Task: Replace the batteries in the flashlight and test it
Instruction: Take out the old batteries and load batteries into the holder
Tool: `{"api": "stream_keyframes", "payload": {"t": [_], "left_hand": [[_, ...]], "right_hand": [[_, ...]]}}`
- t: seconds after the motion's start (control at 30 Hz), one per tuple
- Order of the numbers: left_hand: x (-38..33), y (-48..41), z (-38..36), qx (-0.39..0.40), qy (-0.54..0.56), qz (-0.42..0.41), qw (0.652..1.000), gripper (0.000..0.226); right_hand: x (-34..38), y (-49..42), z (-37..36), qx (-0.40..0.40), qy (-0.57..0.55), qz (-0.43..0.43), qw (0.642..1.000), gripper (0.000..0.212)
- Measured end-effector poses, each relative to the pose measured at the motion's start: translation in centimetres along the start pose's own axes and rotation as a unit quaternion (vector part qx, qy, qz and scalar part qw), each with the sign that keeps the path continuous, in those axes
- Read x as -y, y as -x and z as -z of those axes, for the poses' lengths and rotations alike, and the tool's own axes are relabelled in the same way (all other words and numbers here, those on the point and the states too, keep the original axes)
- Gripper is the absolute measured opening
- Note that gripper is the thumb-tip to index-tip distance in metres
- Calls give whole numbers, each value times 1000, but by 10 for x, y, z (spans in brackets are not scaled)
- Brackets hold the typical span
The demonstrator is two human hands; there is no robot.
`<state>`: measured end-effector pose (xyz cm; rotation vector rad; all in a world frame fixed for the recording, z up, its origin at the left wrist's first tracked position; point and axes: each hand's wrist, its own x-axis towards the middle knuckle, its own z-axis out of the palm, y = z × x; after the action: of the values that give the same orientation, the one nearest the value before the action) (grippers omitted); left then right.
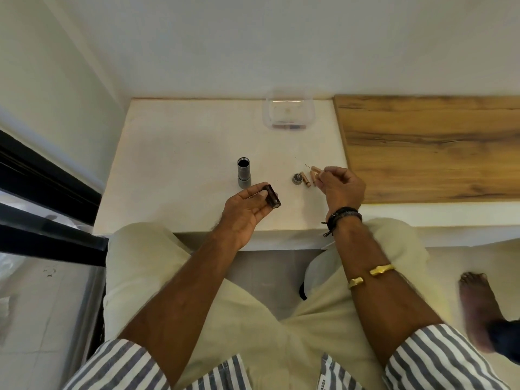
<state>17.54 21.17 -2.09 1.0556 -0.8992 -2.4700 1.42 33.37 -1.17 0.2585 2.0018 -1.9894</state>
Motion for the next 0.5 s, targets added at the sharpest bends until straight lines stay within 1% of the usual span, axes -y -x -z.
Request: {"api": "stream_keyframes", "payload": {"t": [0.07, 0.13, 0.27, 0.37, 0.5], "left_hand": [[-1, -3, -1, -6, 0, 5, 1000, 31], [1, -7, -2, -9, -2, 13, 1000, 33], [0, -4, 0, -5, 10, 21, 1000, 34], [-2, -3, -1, 1, 19, 27, 999, 32], [-3, -3, -2, 9, 24, 33, 999, 32]], "right_hand": [[-6, -9, 0, -37, 62, 13, 997, 16], [-12, -16, -1, -56, 123, 29, 990, 17], [-19, -17, -2, -83, 182, 63, 978, 14], [-21, -17, -2, -85, 220, 70, 969, 11], [-24, -16, -3, -68, 272, 93, 955, 11]]}}
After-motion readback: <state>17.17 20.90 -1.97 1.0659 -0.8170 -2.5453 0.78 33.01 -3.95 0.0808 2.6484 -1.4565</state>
